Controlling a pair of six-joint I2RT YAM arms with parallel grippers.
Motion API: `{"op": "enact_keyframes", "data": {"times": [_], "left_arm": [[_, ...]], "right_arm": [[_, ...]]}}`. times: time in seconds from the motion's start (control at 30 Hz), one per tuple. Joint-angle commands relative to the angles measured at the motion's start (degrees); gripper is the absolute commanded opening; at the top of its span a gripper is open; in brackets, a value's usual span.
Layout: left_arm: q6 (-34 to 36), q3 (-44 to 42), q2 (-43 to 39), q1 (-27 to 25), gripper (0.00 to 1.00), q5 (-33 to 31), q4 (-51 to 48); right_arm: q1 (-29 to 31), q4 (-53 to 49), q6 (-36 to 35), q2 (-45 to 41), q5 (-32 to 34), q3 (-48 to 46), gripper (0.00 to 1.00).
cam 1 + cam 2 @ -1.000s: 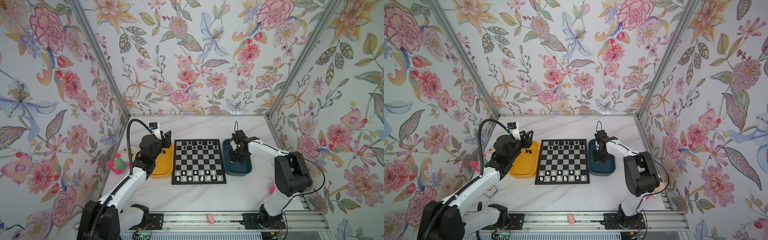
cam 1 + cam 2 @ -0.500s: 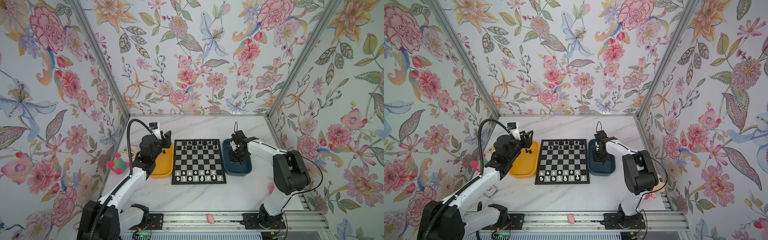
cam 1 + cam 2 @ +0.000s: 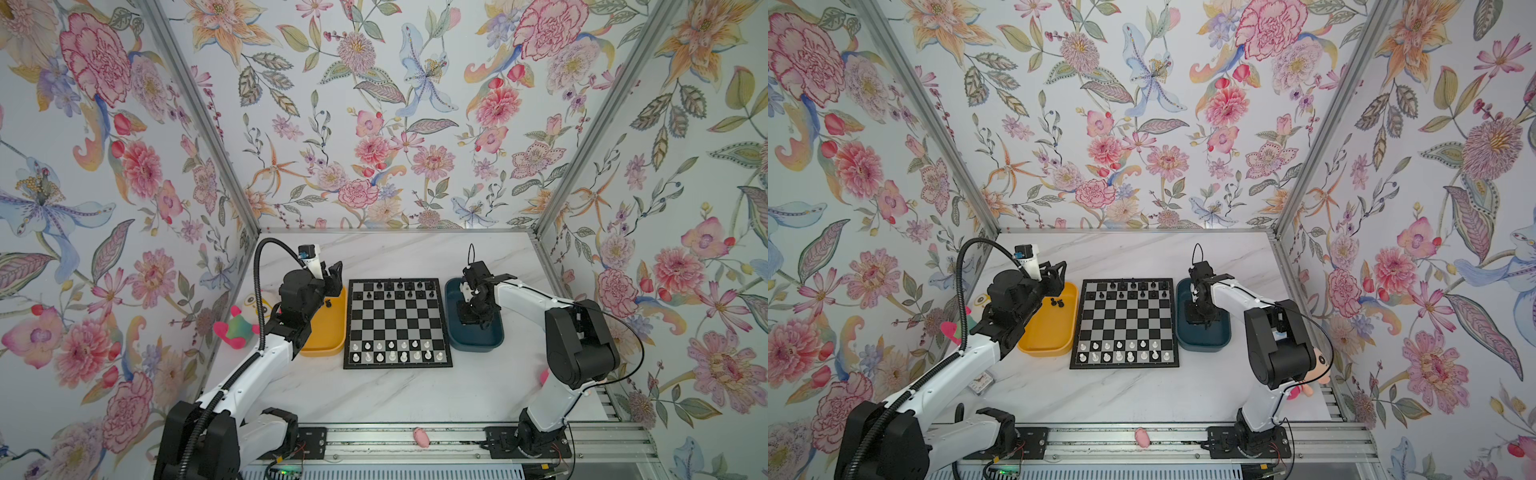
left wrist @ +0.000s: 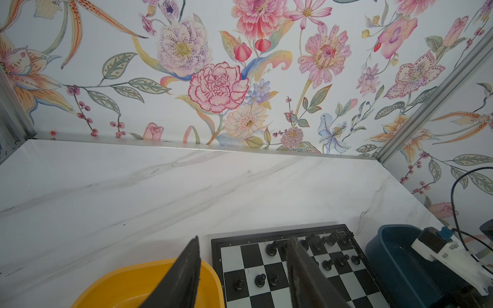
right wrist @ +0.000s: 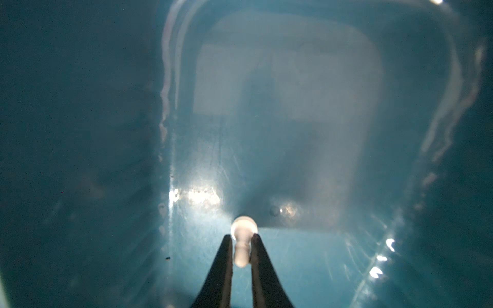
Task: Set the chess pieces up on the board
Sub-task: 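Lower the open right gripper around the last white pawn in the teal tray, then close the right gripper on the white pawn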
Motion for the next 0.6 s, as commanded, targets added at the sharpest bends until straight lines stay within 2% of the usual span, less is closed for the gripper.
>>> {"op": "enact_keyframes", "data": {"times": [0.0,0.27,0.57], "left_arm": [[-0.4,1.4,0.4,0.7,0.54,0.2,-0.2],[-0.3,1.0,-0.3,0.7,0.54,0.1,-0.2],[-0.3,0.5,-0.8,0.7,0.54,0.2,0.2]], "right_arm": [[-0.4,0.2,-0.6,1.0,-0.7,-0.4,0.14],[-0.4,-0.4,-0.4,0.0,-0.5,-0.3,0.09],[0.1,-4.7,-0.2,-5.3,0.7,1.1,0.08]]}}
